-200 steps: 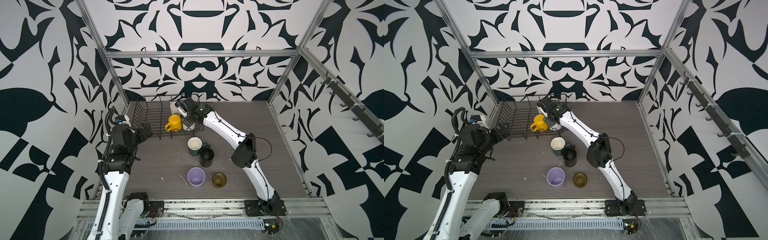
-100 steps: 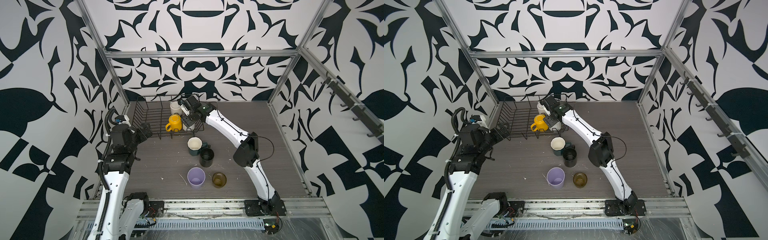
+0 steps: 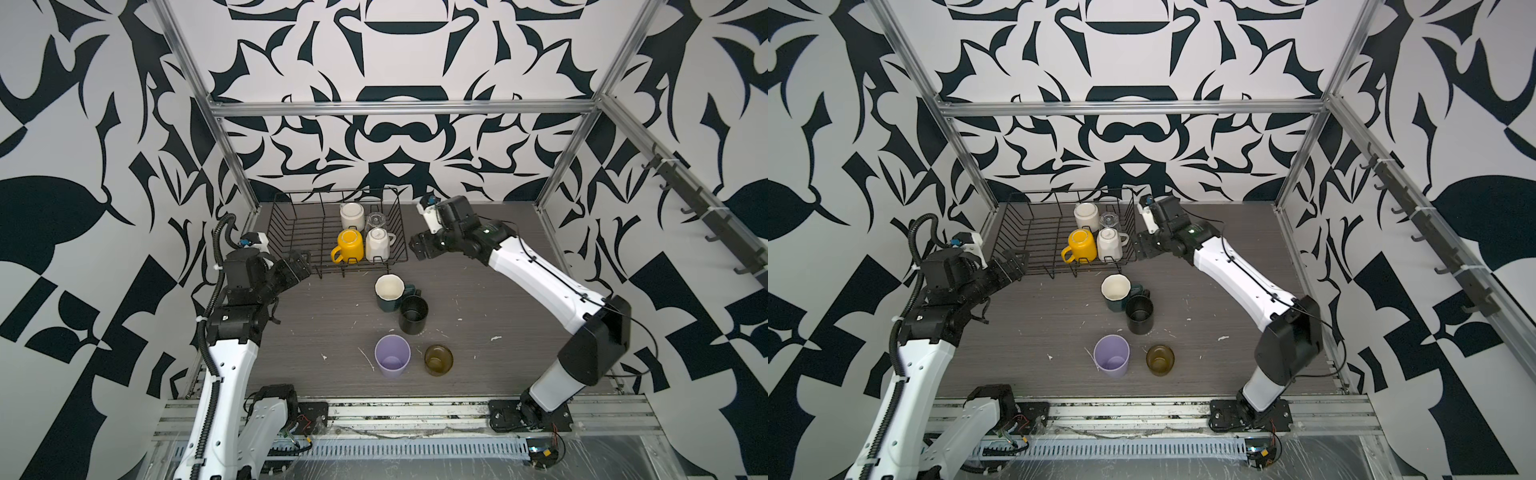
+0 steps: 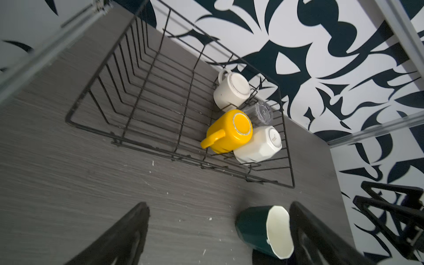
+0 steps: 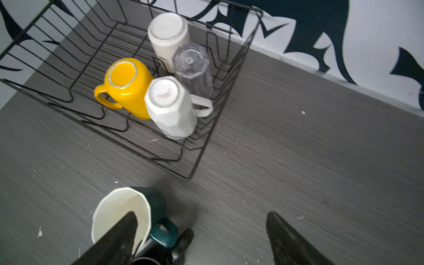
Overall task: Load cups into a dish rack
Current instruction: Pick up the cup from the bottom-center of the table.
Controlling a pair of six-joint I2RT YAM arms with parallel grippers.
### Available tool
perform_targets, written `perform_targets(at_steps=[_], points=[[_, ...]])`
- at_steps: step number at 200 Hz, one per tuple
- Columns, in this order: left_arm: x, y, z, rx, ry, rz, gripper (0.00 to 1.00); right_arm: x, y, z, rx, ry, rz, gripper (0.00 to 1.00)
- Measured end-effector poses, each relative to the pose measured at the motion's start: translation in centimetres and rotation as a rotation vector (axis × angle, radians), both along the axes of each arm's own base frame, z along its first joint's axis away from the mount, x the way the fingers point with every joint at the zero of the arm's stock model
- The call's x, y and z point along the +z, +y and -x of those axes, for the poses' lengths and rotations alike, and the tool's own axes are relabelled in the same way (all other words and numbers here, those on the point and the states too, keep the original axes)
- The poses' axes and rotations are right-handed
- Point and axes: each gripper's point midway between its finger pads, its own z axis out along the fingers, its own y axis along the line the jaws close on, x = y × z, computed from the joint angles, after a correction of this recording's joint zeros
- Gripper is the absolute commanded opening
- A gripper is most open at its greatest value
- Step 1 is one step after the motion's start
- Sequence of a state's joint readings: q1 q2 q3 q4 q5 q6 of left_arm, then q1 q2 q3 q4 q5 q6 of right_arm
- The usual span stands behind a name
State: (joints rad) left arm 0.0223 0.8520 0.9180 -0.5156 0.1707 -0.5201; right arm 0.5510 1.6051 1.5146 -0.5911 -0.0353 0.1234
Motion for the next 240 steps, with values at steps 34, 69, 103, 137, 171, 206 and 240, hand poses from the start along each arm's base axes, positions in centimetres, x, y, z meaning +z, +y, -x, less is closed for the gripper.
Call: perform_targets(at_steps=[34, 69, 103, 137, 171, 206, 240], points=[[-1.1, -0.8, 0.4, -0.034, 0.055, 0.038, 0.97, -2.3, -3.9, 1.2, -0.079, 0.063, 0.026, 0.83], [-1.1, -1.0, 0.5, -0.040, 0.059, 0.054, 0.97, -4.2, -5.5, 5.6, -0.073, 0.134, 0.116, 0.75], [-1.1, -1.0, 0.4, -0.039, 0.056, 0.055, 0.98, -7.2, -6.8, 13.0, -0.039, 0.227, 0.239, 0.72], [-1.0, -0.9, 0.2, -0.034, 0.049, 0.051, 0.98, -9.6, -7.5, 18.6, -0.031, 0.305, 0.308, 0.68], [-0.8, -0.8, 0.0, -0.028, 0.041, 0.047, 0.99, -11.4, -7.4, 21.8, -0.036, 0.359, 0.340, 0.65], [-0.5, -0.6, -0.2, -0.018, 0.022, 0.041, 0.99, -12.7, -6.6, 23.7, -0.030, 0.403, 0.326, 0.63], [0.0, -0.5, -0.3, -0.014, 0.002, 0.042, 1.00, -13.8, -5.6, 24.4, -0.029, 0.439, 0.289, 0.59]])
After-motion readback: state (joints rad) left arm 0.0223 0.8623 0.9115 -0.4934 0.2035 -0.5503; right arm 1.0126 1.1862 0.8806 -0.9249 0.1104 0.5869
